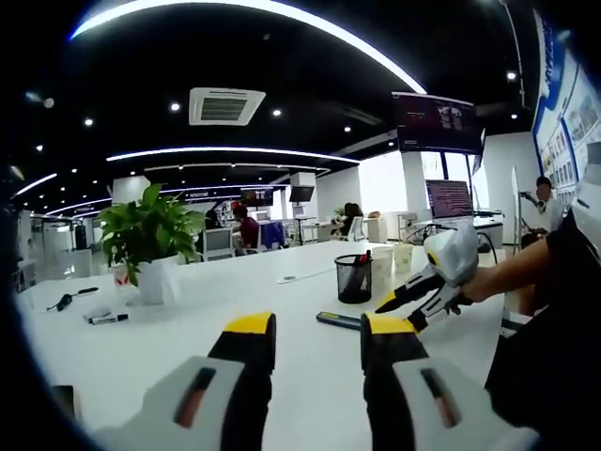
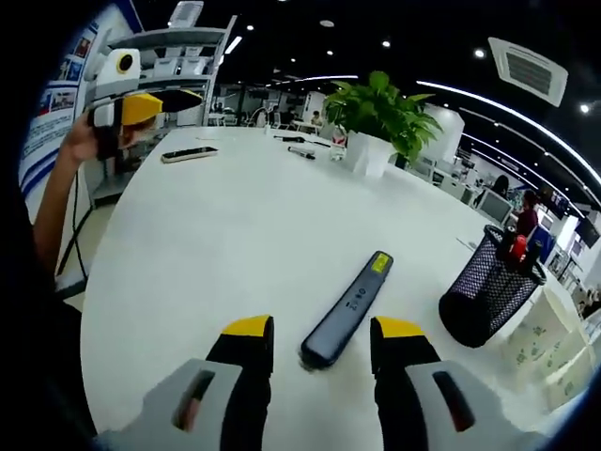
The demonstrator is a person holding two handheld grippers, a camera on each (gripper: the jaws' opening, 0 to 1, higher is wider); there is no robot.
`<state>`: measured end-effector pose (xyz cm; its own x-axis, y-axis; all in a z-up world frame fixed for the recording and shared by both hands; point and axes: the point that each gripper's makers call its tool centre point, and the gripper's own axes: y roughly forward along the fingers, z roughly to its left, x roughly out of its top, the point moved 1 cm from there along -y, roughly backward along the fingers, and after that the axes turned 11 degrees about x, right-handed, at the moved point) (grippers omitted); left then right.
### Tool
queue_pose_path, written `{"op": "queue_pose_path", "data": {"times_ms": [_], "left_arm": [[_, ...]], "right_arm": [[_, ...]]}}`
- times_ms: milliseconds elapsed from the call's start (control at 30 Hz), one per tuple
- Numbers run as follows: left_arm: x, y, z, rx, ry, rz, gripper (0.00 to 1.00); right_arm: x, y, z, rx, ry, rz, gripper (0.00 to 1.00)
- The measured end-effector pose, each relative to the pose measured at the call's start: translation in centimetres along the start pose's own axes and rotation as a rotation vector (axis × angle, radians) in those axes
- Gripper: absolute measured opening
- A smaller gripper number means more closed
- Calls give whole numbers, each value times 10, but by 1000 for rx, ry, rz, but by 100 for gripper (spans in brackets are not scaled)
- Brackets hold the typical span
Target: Place the scattered laser pointers and whiteboard markers into the pen holder and stack the scattered paper cups together
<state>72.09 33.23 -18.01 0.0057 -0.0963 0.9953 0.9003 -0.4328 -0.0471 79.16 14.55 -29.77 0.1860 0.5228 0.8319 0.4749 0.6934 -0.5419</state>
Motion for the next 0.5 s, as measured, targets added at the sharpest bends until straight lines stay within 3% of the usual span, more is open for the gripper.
{"op": "queue_pose_path", "data": {"times_ms": [500], "left_arm": [[0, -1, 1, 5, 4, 3, 37]], "right_arm": [[-6, 3, -8, -9, 64, -17, 42]]}}
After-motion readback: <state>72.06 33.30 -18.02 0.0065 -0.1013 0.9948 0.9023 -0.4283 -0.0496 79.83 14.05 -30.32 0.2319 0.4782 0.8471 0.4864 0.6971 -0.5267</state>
